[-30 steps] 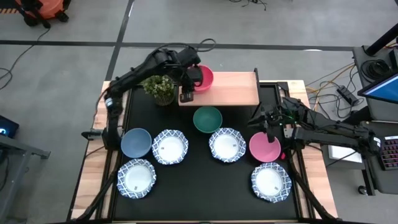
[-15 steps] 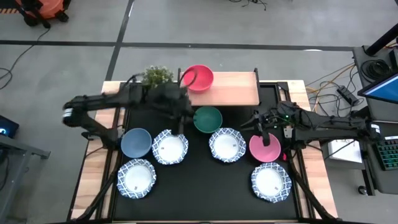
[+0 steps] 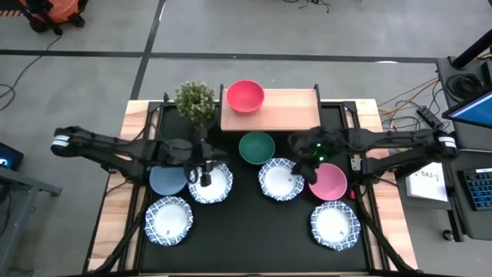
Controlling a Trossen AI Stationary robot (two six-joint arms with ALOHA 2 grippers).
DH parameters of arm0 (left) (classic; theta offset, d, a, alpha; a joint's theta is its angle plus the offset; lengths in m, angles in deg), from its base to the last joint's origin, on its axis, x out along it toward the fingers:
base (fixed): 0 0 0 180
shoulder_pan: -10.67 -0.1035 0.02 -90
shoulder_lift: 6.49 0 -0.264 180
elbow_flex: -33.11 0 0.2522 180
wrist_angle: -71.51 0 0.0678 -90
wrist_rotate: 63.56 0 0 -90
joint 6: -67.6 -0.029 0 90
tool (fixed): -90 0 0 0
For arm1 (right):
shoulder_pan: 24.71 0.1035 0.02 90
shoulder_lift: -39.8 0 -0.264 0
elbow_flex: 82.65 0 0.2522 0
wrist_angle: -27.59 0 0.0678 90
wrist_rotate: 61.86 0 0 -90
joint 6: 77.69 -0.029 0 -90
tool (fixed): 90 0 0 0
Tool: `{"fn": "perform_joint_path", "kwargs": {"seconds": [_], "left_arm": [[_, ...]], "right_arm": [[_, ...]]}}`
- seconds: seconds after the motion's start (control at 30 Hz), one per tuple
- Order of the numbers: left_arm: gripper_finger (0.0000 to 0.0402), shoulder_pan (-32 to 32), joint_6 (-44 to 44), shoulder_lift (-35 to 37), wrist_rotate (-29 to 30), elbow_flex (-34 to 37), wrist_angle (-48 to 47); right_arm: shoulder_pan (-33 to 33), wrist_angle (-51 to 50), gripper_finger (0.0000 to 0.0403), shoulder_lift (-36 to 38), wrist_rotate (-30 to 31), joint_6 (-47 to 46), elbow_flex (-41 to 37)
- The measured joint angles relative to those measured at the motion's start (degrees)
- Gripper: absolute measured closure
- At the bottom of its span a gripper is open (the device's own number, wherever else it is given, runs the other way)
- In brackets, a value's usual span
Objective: Place and stack bowls onto a shelf
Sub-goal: Put the white patterned bowl on the shelf
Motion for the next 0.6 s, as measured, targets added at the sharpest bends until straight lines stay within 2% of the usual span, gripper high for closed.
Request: {"fn": "perform_joint_path", "kwargs": {"seconds": [0.2, 0.4, 0.6], "left_arm": [[0.0308, -0.2, -0.2, 3.8, 8.9, 4.5, 3.3], [0.0308, -0.1, -0.4, 3.9, 9.4, 5.9, 7.6], [0.0308, 0.0, 2.5, 2.3, 9.3, 6.2, 7.5]], "right_arm": [[5.3, -9.7, 0.0307, -9.1, 0.0, -1.5, 9.1], [6.3, -13.2, 0.0307, -17.1, 0.0, -1.6, 15.8], [5.5, -21.0, 0.0307, -24.6, 0.0, 0.7, 23.0]]}}
